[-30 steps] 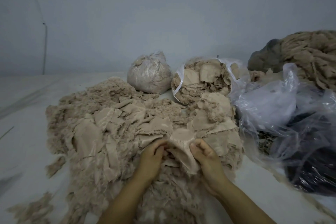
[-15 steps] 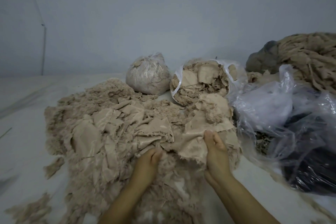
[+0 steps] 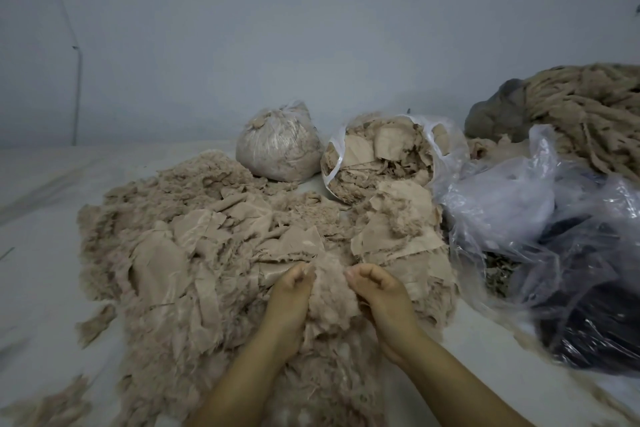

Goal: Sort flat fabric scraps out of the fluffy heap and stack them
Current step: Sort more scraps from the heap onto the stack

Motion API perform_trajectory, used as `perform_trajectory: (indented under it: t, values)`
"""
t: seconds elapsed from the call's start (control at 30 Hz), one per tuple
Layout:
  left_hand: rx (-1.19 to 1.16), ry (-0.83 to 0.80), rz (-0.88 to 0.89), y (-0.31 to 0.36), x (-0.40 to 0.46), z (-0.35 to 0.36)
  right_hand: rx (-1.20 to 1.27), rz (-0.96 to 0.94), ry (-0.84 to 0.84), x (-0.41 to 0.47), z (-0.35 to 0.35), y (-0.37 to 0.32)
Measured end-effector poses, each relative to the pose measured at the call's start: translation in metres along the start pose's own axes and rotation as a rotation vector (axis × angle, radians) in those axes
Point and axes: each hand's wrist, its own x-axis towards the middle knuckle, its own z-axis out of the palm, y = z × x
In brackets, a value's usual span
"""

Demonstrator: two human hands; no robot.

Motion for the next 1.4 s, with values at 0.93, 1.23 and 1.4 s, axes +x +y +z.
perform_trajectory:
  t: [0.93, 1.23, 1.4]
  values:
    - [0.411, 0.188, 0.296, -0.009, -0.002, 0.008, -0.083, -0.027, 0.103, -0.006, 0.017, 0.027]
    - [0.484, 0.062, 0.388, -0.013, -0.002, 0.005, -0.326, -0.033, 0.22, -0.001, 0.008, 0.027]
    - [0.418, 0.036, 0.362, -0.01, -0.002, 0.0, -0.38, -0.141, 0.317, 0.004, 0.001, 0.021]
